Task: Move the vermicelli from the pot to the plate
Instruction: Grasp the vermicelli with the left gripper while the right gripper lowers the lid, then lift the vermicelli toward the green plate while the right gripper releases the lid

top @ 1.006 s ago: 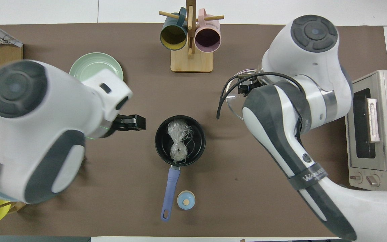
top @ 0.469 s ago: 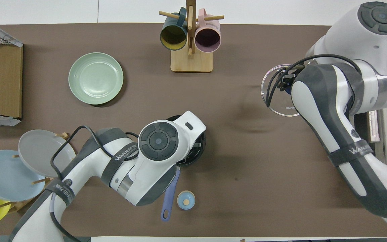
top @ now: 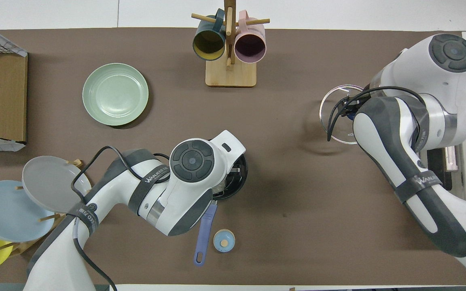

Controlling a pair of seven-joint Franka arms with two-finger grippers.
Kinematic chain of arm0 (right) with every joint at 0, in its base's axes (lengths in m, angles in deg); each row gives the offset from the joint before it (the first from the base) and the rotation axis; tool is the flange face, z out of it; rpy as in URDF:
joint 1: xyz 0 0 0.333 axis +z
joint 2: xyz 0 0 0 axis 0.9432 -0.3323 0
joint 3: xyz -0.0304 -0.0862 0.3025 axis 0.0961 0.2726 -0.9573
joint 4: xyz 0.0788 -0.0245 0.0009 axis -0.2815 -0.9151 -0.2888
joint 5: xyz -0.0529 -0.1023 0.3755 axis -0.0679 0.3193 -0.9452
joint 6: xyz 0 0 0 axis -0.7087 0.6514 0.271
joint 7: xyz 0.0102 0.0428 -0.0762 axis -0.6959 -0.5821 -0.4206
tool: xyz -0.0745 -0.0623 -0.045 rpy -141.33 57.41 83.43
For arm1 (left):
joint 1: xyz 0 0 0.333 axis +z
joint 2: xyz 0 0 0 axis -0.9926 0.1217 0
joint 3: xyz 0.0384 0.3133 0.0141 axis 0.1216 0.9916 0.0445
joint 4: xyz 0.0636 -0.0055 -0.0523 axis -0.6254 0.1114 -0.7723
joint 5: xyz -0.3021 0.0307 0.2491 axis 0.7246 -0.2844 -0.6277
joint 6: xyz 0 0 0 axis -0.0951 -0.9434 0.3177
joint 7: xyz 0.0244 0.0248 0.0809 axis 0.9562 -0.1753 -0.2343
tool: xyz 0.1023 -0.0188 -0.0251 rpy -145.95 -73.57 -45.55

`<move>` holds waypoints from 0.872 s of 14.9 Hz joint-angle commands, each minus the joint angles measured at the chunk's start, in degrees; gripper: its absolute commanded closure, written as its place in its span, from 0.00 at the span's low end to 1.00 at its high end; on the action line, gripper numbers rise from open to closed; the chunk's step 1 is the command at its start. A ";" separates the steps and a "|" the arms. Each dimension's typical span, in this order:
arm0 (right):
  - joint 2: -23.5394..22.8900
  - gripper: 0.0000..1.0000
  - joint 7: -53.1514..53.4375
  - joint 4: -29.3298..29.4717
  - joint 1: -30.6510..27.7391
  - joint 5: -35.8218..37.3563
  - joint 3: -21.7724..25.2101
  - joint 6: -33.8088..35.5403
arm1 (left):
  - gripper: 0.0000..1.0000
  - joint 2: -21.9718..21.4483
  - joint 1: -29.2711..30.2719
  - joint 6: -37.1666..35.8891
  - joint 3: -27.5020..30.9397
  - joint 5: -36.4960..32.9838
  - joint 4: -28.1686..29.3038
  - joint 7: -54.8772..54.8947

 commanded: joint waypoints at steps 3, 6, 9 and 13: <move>5.25 0.55 -0.82 -10.75 -0.83 0.16 -0.91 -7.40 | 0.00 2.74 -0.65 4.60 0.57 -1.16 1.25 0.97; 6.13 0.55 -1.16 -13.92 -0.91 0.25 -0.82 -10.56 | 0.00 3.53 -0.82 5.66 0.57 -1.78 1.34 0.97; 6.14 0.55 -2.75 -16.57 -1.44 0.25 -0.82 -12.77 | 0.00 4.15 -0.82 6.28 0.57 -3.44 1.42 0.97; 4.91 0.55 -3.80 -16.66 -2.50 0.25 -0.73 -12.86 | 0.78 4.06 -0.82 6.63 0.57 -3.80 2.04 1.06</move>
